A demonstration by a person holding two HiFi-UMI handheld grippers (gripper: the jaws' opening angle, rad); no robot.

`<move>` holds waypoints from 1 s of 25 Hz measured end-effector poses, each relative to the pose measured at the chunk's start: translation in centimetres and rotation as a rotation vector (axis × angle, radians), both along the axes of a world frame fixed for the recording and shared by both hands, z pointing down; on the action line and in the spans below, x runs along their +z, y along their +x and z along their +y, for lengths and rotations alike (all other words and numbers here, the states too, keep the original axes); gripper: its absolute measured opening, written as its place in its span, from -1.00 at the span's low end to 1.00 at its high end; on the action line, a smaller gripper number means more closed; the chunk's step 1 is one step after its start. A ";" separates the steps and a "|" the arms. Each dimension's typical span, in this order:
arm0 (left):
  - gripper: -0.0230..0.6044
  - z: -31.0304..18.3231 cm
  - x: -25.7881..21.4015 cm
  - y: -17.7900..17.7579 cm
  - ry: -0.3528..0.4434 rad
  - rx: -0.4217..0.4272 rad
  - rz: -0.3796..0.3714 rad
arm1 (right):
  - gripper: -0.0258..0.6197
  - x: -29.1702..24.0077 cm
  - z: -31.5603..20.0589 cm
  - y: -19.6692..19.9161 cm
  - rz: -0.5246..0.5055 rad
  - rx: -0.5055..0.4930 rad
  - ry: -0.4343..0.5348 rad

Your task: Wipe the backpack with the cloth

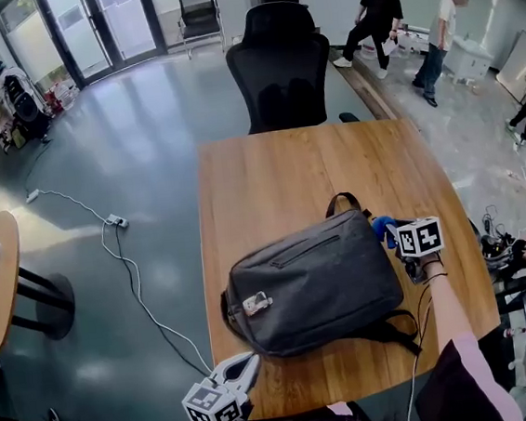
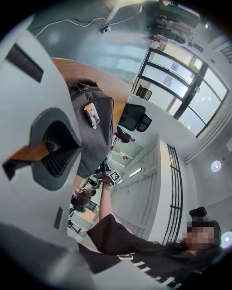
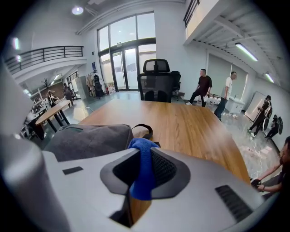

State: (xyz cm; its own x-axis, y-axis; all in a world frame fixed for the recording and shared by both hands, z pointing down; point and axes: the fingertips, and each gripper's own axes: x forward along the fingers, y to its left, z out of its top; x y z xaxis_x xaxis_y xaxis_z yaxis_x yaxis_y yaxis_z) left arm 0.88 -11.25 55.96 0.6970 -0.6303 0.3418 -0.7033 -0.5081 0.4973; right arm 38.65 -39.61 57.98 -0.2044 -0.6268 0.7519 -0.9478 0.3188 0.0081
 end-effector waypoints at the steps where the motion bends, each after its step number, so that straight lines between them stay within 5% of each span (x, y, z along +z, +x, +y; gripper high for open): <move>1: -0.93 -0.1 0.0 0.1 0.001 0.011 0.002 | -0.73 -0.3 -0.7 -0.4 0.008 -0.008 0.005; 12: -0.93 -0.6 -0.2 0.0 0.007 0.057 0.015 | -0.73 -1.3 -6.2 -3.4 0.100 -0.010 0.015; 25: -0.93 -0.1 1.1 -3.8 -0.008 0.018 -0.004 | -0.73 -3.0 -8.2 -9.3 0.276 -0.163 0.023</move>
